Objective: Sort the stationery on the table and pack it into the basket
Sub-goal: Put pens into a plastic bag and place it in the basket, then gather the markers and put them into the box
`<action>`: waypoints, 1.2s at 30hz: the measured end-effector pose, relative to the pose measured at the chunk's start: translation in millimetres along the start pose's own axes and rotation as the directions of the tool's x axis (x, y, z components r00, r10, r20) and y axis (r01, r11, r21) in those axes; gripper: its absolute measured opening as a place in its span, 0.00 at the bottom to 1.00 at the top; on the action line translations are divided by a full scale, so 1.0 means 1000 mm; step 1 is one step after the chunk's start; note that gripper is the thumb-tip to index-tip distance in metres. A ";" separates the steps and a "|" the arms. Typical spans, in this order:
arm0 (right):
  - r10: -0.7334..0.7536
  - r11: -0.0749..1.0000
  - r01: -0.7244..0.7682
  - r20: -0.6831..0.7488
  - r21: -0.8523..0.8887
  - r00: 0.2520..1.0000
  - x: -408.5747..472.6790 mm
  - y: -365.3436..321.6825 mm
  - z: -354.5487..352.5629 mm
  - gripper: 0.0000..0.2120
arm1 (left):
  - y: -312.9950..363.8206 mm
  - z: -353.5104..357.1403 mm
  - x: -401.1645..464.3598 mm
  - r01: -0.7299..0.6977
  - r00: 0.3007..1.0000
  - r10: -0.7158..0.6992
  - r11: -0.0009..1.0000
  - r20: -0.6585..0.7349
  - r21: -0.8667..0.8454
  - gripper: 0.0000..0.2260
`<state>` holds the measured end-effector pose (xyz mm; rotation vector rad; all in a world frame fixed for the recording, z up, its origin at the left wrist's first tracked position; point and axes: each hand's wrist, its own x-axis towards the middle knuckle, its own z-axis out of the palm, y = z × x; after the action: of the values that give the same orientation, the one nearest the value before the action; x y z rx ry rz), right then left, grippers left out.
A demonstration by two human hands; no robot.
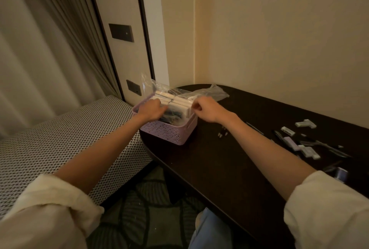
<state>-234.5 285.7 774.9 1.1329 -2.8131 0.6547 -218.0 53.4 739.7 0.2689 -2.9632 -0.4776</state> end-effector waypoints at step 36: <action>0.814 0.573 -0.778 -0.287 0.255 0.505 -0.340 0.139 -0.032 0.08 | 0.249 0.151 -0.125 -0.615 0.718 0.690 0.690 0.092 -0.382 0.13</action>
<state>-82.4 610.3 688.2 -0.4182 -2.8181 0.9100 -157.6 355.9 665.5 -0.9280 -2.8226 -0.9095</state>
